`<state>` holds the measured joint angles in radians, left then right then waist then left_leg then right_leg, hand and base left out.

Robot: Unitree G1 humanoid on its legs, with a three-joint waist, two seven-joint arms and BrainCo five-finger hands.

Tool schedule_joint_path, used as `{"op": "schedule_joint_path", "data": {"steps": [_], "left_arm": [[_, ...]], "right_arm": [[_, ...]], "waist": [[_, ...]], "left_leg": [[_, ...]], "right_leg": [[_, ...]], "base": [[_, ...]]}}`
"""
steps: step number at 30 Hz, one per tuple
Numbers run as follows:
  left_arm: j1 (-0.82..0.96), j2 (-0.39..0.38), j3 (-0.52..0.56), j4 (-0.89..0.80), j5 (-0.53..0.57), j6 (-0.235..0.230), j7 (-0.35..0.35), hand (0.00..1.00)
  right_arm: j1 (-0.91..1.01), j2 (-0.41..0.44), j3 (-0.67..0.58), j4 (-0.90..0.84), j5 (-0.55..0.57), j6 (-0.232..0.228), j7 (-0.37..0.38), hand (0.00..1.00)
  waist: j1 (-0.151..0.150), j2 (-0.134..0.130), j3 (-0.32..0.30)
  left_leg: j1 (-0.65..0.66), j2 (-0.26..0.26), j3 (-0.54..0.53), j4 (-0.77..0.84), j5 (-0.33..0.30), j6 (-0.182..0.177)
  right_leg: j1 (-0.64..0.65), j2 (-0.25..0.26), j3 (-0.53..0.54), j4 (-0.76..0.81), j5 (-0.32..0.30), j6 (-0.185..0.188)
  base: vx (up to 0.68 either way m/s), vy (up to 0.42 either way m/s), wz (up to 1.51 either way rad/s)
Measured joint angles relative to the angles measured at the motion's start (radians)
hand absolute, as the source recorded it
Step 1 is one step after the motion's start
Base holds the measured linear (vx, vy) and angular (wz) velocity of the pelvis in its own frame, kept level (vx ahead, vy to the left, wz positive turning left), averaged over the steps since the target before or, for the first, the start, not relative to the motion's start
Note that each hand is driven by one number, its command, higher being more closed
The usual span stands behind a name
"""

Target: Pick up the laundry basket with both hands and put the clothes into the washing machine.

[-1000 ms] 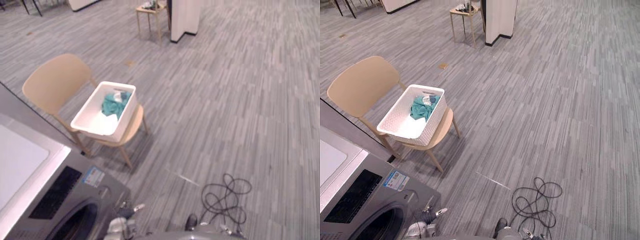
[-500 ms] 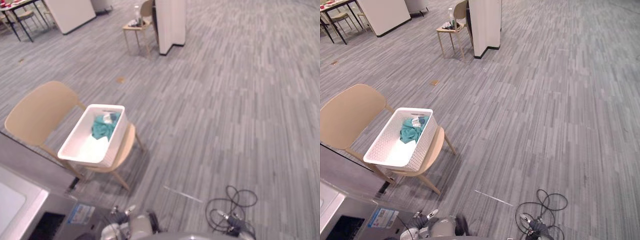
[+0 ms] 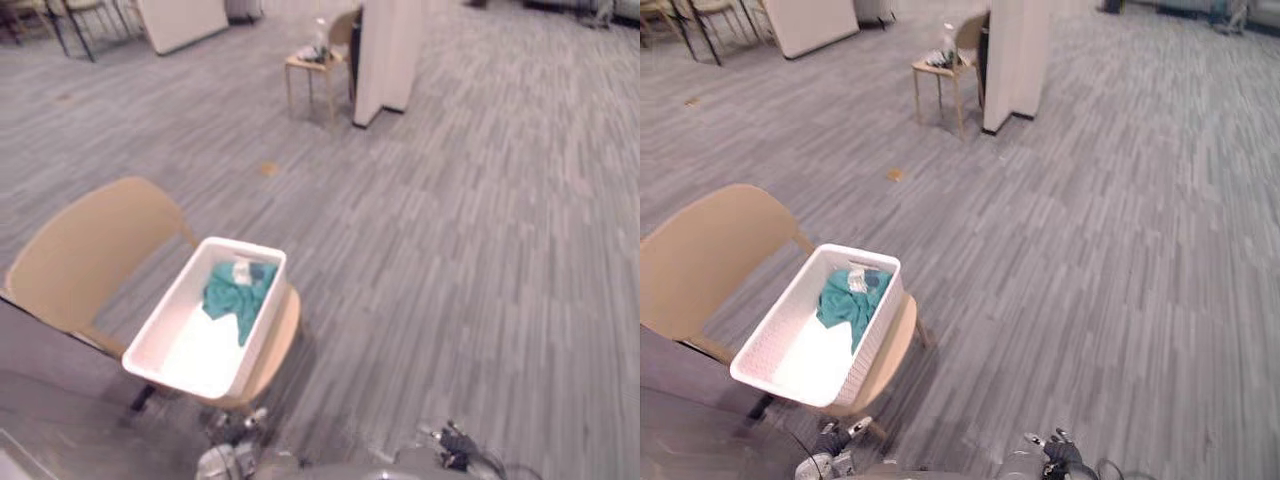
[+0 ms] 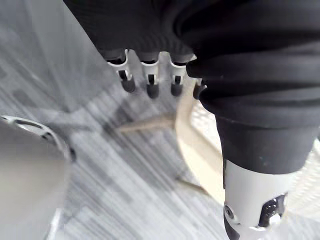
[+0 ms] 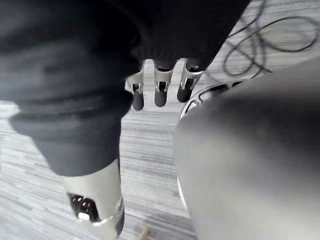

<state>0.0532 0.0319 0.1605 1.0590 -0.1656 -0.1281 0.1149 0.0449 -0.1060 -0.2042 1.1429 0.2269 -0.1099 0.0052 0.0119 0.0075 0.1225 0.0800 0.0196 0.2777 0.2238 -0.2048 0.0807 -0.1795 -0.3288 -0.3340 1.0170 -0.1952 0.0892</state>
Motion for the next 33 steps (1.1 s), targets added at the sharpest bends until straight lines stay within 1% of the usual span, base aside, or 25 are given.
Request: {"op": "schedule_joint_path", "data": {"steps": [1,2,3,4,5,6,7,8,9,10,11,13,15,17,18,19,20,21,22,23,24,25,28,30,33], "left_arm": [[-0.018,-0.004,-0.01,-0.005,0.0,-0.001,-0.001,0.0],[-0.026,-0.01,-0.015,-0.008,0.0,-0.005,-0.001,0.0],[-0.041,-0.018,-0.019,-0.01,0.002,-0.012,-0.003,0.0],[-0.043,-0.029,-0.022,-0.01,0.006,-0.015,-0.003,0.0],[-0.043,-0.029,-0.022,-0.01,0.007,-0.015,-0.003,0.0],[-0.031,-0.028,-0.007,-0.019,0.01,-0.015,-0.003,0.0],[-0.014,-0.018,0.011,-0.021,0.012,-0.014,-0.002,0.0],[-0.004,-0.017,0.012,-0.021,0.015,-0.012,-0.003,0.0],[0.013,-0.02,0.034,-0.028,0.022,-0.014,-0.006,0.0],[0.012,-0.037,0.05,-0.025,0.022,-0.012,-0.005,0.0],[0.023,-0.052,0.063,-0.023,0.025,-0.012,-0.009,0.0],[0.026,-0.059,0.092,0.001,0.029,-0.013,-0.01,0.0],[0.027,-0.056,0.138,0.01,0.028,-0.013,-0.025,0.0],[0.041,-0.049,0.167,0.012,0.022,-0.013,-0.029,0.0],[0.056,-0.033,0.167,0.017,0.021,-0.008,-0.029,0.0],[0.059,-0.022,0.177,0.019,0.011,-0.007,-0.031,0.0],[0.057,-0.016,0.178,0.021,0.012,-0.006,-0.031,0.0],[0.055,-0.007,0.184,0.021,0.011,0.001,-0.031,0.0],[0.063,0.006,0.179,0.02,0.012,0.006,-0.029,0.0],[0.068,0.014,0.17,0.023,0.012,0.009,-0.029,0.0],[0.072,0.029,0.138,0.03,0.02,0.01,-0.03,0.0],[0.062,0.034,0.115,0.032,0.022,0.012,-0.032,0.0],[0.057,0.066,0.105,0.035,0.031,0.015,-0.04,0.0],[0.063,0.07,0.103,0.042,0.032,0.016,-0.045,0.0],[0.064,0.074,0.066,0.051,0.033,0.014,-0.046,0.0]], "right_arm": [[0.013,-0.005,-0.021,-0.002,0.0,-0.002,0.0,0.0],[0.017,-0.007,-0.035,-0.002,0.0,-0.002,0.0,0.0],[0.038,-0.009,-0.059,0.0,0.0,0.0,0.0,0.0],[0.062,0.003,-0.101,-0.001,0.008,0.001,-0.001,0.0],[0.068,0.006,-0.106,-0.001,0.009,0.001,-0.002,0.0],[0.085,0.024,-0.109,-0.001,0.016,0.002,-0.003,0.0],[0.098,0.046,-0.109,-0.002,0.02,0.002,-0.003,0.0],[0.105,0.047,-0.11,-0.002,0.021,0.003,-0.002,0.0],[0.114,0.046,-0.11,0.0,0.019,0.004,0.0,0.0],[0.113,0.031,-0.113,0.002,0.019,0.006,0.0,0.0],[0.113,0.014,-0.122,0.003,0.017,0.006,0.0,0.0],[0.113,0.004,-0.145,0.013,0.016,0.007,0.004,0.0],[0.115,0.002,-0.151,0.026,0.015,0.007,0.022,0.0],[0.111,-0.001,-0.166,0.05,0.013,0.006,0.023,0.0],[0.111,0.0,-0.183,0.069,0.008,0.007,0.022,0.0],[0.113,0.0,-0.191,0.076,0.007,0.008,0.022,0.0],[0.11,0.001,-0.196,0.078,0.007,0.008,0.021,0.0],[0.101,0.0,-0.212,0.081,0.008,0.007,0.02,0.0],[0.102,-0.003,-0.213,0.08,0.009,0.006,0.018,0.0],[0.102,0.0,-0.216,0.074,0.01,0.005,0.017,0.0],[0.107,0.01,-0.231,0.051,0.02,0.004,0.017,0.0],[0.107,0.018,-0.247,0.048,0.033,0.004,0.016,0.0],[0.067,0.068,-0.252,0.055,0.039,0.006,0.015,0.0],[0.029,0.077,-0.239,0.055,0.038,0.007,0.015,0.0],[-0.01,0.08,-0.14,0.027,0.038,0.005,0.012,0.0]], "waist": [[-0.002,0.007,0.001],[-0.006,0.01,0.001],[-0.02,0.015,0.0],[-0.029,0.013,-0.003],[-0.028,0.011,-0.005],[-0.025,-0.016,-0.023],[-0.026,-0.035,-0.033],[-0.028,-0.034,-0.038],[-0.017,-0.033,-0.049],[-0.014,-0.005,-0.05],[-0.013,0.021,-0.052],[-0.012,0.037,-0.052],[-0.013,0.034,-0.05],[-0.012,0.032,-0.047],[-0.01,0.026,-0.042],[-0.012,0.014,-0.044],[-0.013,0.016,-0.042],[-0.015,0.019,-0.035],[-0.013,0.013,-0.038],[-0.015,0.009,-0.038],[-0.03,0.004,-0.039],[-0.033,-0.002,-0.042],[-0.016,-0.055,-0.038],[-0.009,-0.067,-0.039],[0.007,-0.065,-0.038]], "left_leg": [[0.017,0.001,-0.055,-0.008,0.0,-0.001],[0.021,0.002,-0.085,-0.01,0.0,-0.001],[0.018,0.007,-0.157,-0.009,-0.002,-0.021],[0.017,0.015,-0.221,-0.003,-0.015,-0.054],[0.014,0.016,-0.233,0.001,-0.019,-0.061],[-0.004,0.021,-0.278,0.031,-0.043,-0.099],[-0.026,0.029,-0.331,0.068,-0.076,-0.14],[-0.034,0.042,-0.363,0.084,-0.09,-0.16],[-0.034,0.073,-0.394,0.093,-0.105,-0.187],[-0.034,0.1,-0.416,0.094,-0.103,-0.198],[-0.032,0.138,-0.418,0.082,-0.069,-0.226],[-0.019,0.187,-0.427,0.07,-0.014,-0.265],[-0.052,0.205,-0.462,0.119,0.021,-0.279],[-0.111,0.218,-0.461,0.203,0.045,-0.256],[-0.148,0.232,-0.411,0.234,0.079,-0.238],[-0.167,0.262,-0.312,0.238,0.105,-0.21],[-0.181,0.278,-0.256,0.248,0.104,-0.196],[-0.235,0.342,-0.067,0.341,0.074,-0.121],[-0.233,0.386,0.127,0.433,0.036,-0.068],[-0.221,0.387,0.206,0.443,0.022,-0.056],[-0.21,0.369,0.316,0.379,-0.011,-0.075],[-0.213,0.311,0.326,0.285,-0.006,-0.092],[-0.213,0.166,0.271,0.099,0.1,-0.054],[-0.2,0.112,0.245,0.026,0.14,-0.046],[-0.174,0.071,0.231,-0.065,0.177,-0.053]], "right_leg": [[-0.016,0.001,-0.005,-0.108,-0.038,-0.003],[-0.022,0.005,0.011,-0.178,-0.04,-0.005],[-0.027,0.022,0.101,-0.344,-0.035,-0.003],[-0.014,0.047,0.291,-0.539,0.008,-0.001],[-0.014,0.052,0.33,-0.567,0.021,-0.002],[-0.004,0.048,0.454,-0.667,0.098,-0.01],[0.02,0.046,0.502,-0.719,0.18,0.046],[0.048,0.048,0.49,-0.716,0.137,0.109],[0.082,0.052,0.407,-0.74,0.058,0.155],[0.092,0.074,0.376,-0.737,0.052,0.148],[0.12,0.103,0.327,-0.72,0.034,0.125],[0.173,0.147,0.259,-0.716,0.017,0.095],[0.232,0.166,0.194,-0.736,0.006,0.073],[0.28,0.182,0.123,-0.77,-0.003,0.057],[0.313,0.185,0.07,-0.793,-0.005,0.047],[0.339,0.184,0.014,-0.821,0.002,0.036],[0.345,0.186,-0.014,-0.829,0.008,0.03],[0.357,0.189,-0.084,-0.836,0.001,0.016],[0.379,0.187,-0.131,-0.864,0.01,0.015],[0.393,0.184,-0.159,-0.879,0.018,0.022],[0.402,0.177,-0.214,-0.892,0.022,0.032],[0.396,0.161,-0.253,-0.893,0.02,0.04],[0.386,0.141,-0.238,-0.958,0.066,0.005],[0.389,0.121,-0.244,-0.963,0.067,0.006],[0.39,0.109,-0.253,-0.961,0.069,0.008]], "base": [[0.25,-0.067,1.02],[0.28,-0.134,1.5],[0.32,-0.27,1.95],[0.31,-0.31,1.77],[0.31,-0.4,1.51],[0.21,-0.445,1.19],[0.2,-0.492,1.38],[0.17,-0.547,1.24],[0.16,-0.417,0.81],[0.18,-0.455,0.9],[0.15,-0.402,0.82],[0.1,-0.402,0.83],[0.02,-0.274,0.89],[-0.05,-0.227,1.08],[-0.07,-0.162,1.33],[-0.05,-0.125,1.32],[-0.06,-0.07,1.38],[-0.08,-0.022,1.22],[-0.06,-0.007,1.24],[0.0,0.054,1.32],[0.04,0.098,1.57],[0.03,0.104,1.55],[0.04,0.084,0.98],[0.02,0.064,0.56],[-0.02,0.031,0.26]]}}
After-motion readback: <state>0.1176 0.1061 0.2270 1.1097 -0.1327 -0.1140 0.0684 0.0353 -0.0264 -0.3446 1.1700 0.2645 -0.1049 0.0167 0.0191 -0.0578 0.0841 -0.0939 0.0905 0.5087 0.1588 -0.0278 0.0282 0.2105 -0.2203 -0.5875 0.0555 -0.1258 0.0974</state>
